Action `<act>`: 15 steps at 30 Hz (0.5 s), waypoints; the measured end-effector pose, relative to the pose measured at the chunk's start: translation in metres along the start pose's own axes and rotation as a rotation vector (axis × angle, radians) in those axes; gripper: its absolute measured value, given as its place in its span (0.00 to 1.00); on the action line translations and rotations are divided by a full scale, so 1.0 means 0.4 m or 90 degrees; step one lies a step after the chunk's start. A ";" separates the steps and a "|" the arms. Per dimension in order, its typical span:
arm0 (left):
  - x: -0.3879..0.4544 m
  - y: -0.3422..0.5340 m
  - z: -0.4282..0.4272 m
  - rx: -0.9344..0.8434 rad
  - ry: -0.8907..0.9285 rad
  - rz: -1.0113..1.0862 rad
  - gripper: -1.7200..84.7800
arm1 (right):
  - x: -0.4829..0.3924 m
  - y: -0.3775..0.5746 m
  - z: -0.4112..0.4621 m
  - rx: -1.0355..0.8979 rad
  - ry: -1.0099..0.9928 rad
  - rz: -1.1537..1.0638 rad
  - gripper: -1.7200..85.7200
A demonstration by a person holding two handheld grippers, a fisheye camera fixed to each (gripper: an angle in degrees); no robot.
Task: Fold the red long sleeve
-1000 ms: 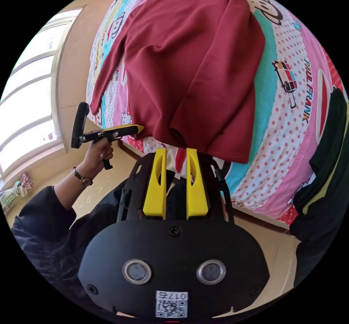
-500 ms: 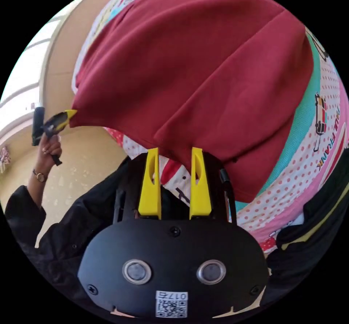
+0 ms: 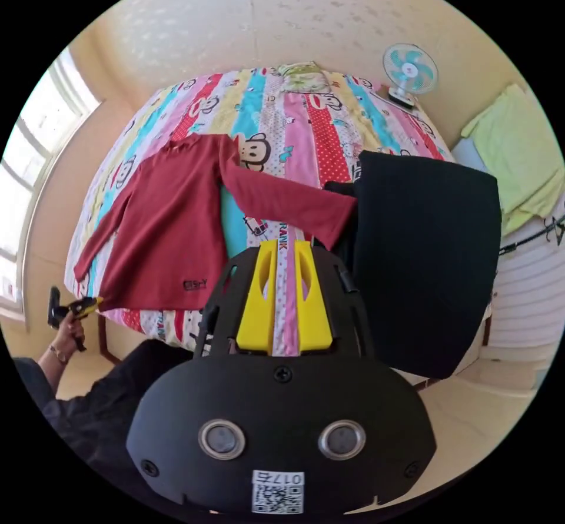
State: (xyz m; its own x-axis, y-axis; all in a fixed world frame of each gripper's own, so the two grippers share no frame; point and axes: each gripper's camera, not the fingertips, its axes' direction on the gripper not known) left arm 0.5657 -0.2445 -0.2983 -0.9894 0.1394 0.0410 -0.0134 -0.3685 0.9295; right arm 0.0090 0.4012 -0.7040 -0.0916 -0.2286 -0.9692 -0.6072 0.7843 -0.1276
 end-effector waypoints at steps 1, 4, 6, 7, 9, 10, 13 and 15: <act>0.014 0.005 0.016 -0.003 -0.009 -0.002 0.06 | -0.034 0.004 0.019 -0.020 -0.013 -0.030 0.12; 0.044 0.014 0.058 -0.020 -0.038 -0.002 0.06 | -0.171 0.008 0.212 -0.171 -0.122 -0.120 0.15; 0.058 0.020 0.080 -0.030 -0.048 -0.002 0.06 | -0.201 0.010 0.389 -0.253 -0.223 -0.055 0.16; 0.067 0.025 0.091 -0.035 -0.053 0.001 0.06 | -0.203 0.011 0.432 -0.277 -0.253 -0.029 0.16; 0.079 0.033 0.105 -0.046 -0.064 0.008 0.06 | -0.210 0.034 0.578 -0.364 -0.360 0.072 0.16; 0.087 0.040 0.112 -0.056 -0.071 0.013 0.06 | -0.212 0.041 0.594 -0.370 -0.368 0.086 0.15; 0.123 0.075 0.115 -0.074 -0.072 0.045 0.04 | -0.224 0.036 0.566 -0.384 -0.408 0.100 0.10; 0.163 0.111 0.106 -0.086 -0.033 0.080 0.04 | -0.239 0.040 0.441 -0.350 -0.464 0.072 0.08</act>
State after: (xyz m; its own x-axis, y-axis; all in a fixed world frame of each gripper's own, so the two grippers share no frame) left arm 0.5069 -0.2128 -0.2387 -0.9757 0.1301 0.1761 0.0875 -0.5057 0.8583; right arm 0.1473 0.5374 -0.6505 0.2335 0.3986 -0.8869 -0.9319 0.3520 -0.0871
